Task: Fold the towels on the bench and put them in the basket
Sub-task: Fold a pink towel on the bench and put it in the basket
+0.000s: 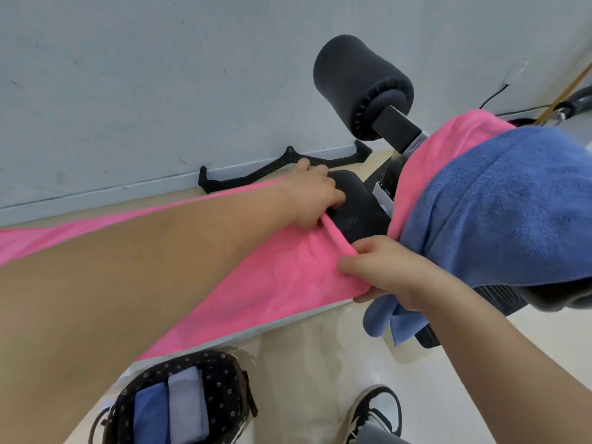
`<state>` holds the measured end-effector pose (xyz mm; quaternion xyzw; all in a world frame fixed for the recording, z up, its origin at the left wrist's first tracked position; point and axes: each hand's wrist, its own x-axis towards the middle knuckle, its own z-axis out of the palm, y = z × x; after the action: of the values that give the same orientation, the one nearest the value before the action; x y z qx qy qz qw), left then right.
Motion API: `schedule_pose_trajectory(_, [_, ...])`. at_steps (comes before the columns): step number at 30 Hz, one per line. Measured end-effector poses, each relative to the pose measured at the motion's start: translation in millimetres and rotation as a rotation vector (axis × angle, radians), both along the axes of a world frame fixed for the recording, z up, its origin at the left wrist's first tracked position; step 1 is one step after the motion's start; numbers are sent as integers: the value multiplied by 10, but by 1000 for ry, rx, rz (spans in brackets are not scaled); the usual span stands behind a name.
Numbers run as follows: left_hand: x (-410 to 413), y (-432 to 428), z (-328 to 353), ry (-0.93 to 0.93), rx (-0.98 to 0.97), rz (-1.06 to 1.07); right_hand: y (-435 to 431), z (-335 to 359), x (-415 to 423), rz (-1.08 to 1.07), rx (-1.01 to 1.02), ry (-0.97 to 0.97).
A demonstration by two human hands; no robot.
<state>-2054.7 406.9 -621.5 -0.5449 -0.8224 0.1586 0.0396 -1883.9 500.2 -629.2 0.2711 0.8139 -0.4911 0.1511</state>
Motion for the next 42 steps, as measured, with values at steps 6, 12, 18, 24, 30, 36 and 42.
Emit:
schedule_pose_trajectory(6, [-145,-134,170,84,344,277,6,183,105,56,213,-37])
schedule_pose_trajectory(12, [-91,-93,395,-30,559,402,-67,411,203,-3,142,129])
schedule_pose_trajectory(18, [-169,-857,413,-413,752,621,-504,656,204,210,63,257])
schedule_pose_trajectory(24, [-143,-1887,541,-422,825,573,-1438,571,-6,447,-42,266])
schedule_pose_trajectory(30, [-181,-2964,439,-292,750,627,-2400,350,-271,556,-229,210])
schedule_pose_trajectory(36, [-221,-3871,350,-294,752,815,-3202,217,-419,570,-344,256])
schedule_pose_trajectory(42, [-134,-4273,399,-435,746,1030,-3598,204,-455,646,-373,199])
